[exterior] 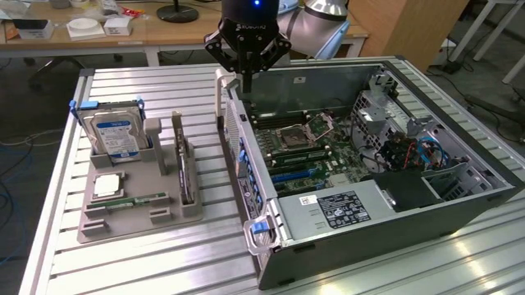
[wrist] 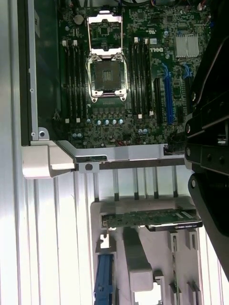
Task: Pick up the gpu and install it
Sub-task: 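Reach for the gpu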
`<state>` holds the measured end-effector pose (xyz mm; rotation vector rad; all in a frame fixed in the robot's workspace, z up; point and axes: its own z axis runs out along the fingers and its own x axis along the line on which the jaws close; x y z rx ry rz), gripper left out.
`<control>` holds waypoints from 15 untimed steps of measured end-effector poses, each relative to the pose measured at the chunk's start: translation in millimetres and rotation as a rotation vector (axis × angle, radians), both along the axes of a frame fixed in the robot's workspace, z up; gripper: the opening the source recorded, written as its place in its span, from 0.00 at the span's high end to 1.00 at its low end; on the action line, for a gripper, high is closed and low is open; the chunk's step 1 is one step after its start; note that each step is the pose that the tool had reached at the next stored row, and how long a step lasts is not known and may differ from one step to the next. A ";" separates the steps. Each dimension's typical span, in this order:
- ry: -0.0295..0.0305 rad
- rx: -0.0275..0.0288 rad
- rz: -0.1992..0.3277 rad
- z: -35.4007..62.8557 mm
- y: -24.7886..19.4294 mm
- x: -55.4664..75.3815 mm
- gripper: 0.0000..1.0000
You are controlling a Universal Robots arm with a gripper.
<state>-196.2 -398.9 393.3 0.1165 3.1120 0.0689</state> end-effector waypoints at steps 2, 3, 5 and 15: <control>0.0000 0.0000 0.000 0.0 0.0 -1.4 0.90; 0.0000 0.0000 0.000 0.0 0.0 -2.1 0.90; 0.0000 0.0000 0.000 0.0 0.0 -3.6 0.90; 0.0000 0.0000 0.000 0.0 0.0 -11.2 0.90</control>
